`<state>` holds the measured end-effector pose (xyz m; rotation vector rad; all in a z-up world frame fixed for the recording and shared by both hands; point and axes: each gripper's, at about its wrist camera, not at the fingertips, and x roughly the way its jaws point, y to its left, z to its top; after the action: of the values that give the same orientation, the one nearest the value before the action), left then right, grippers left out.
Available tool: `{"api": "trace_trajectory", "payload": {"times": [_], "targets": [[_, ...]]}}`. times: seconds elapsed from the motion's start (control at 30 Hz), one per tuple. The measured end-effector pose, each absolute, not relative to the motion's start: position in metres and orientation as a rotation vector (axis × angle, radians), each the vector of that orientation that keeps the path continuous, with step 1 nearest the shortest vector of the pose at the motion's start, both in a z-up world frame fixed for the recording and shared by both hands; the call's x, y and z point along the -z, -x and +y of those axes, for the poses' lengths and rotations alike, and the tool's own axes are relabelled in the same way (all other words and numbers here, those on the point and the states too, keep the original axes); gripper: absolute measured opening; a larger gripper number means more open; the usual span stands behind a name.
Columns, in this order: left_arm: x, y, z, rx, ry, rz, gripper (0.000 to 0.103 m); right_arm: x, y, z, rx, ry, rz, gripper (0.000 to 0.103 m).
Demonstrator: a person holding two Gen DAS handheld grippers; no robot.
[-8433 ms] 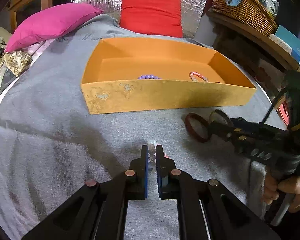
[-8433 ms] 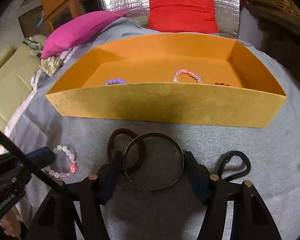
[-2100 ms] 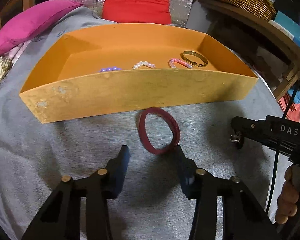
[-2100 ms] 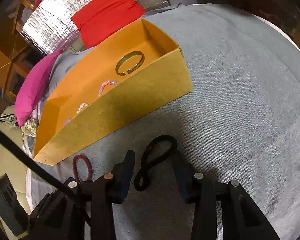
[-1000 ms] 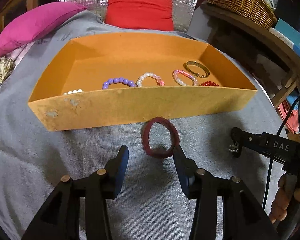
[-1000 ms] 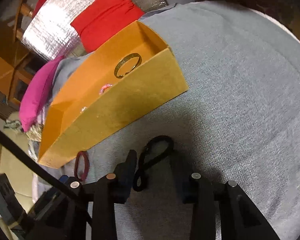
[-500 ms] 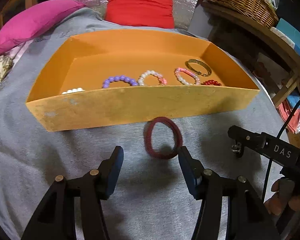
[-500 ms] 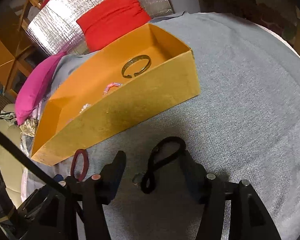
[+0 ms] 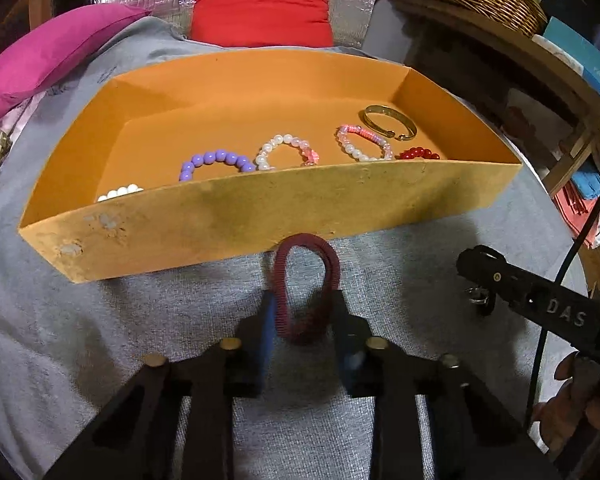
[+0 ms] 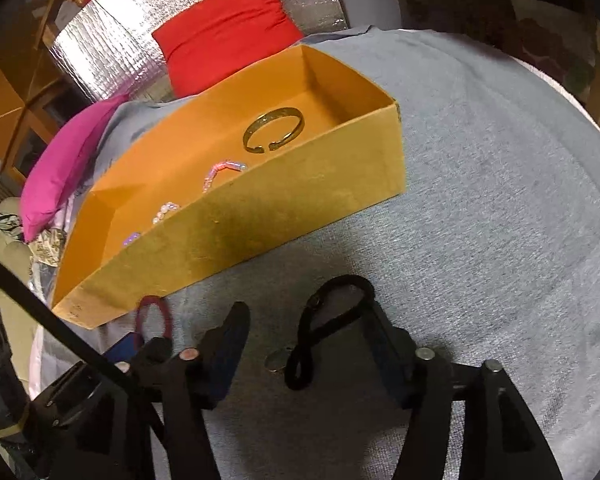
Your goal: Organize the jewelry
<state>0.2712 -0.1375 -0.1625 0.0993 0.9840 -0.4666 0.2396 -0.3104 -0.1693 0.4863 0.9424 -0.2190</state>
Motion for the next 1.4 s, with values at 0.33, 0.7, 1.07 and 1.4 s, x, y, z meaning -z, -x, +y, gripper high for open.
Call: {"api": "trace_trajectory", "payload": {"times": [0.33, 0.7, 1.07, 1.4], "targets": [[0.160, -0.262, -0.120, 0.482, -0.074, 0.993, 0.006, 0.171, -0.248, -0.286, 0.254, -0.172, 0.955, 0.036], [0.144, -0.239, -0.094, 0.485, -0.091, 0.954, 0.005, 0.163, -0.232, -0.288, 0.126, -0.199, 0.934, 0.007], [0.140, -0.234, -0.077, 0.473, -0.093, 0.928, 0.005, 0.166, -0.223, -0.326, 0.032, -0.470, 0.950, 0.007], [0.147, -0.237, -0.078, 0.453, -0.100, 0.963, 0.035, 0.175, -0.222, -0.328, 0.079, -0.455, 0.987, 0.012]]}}
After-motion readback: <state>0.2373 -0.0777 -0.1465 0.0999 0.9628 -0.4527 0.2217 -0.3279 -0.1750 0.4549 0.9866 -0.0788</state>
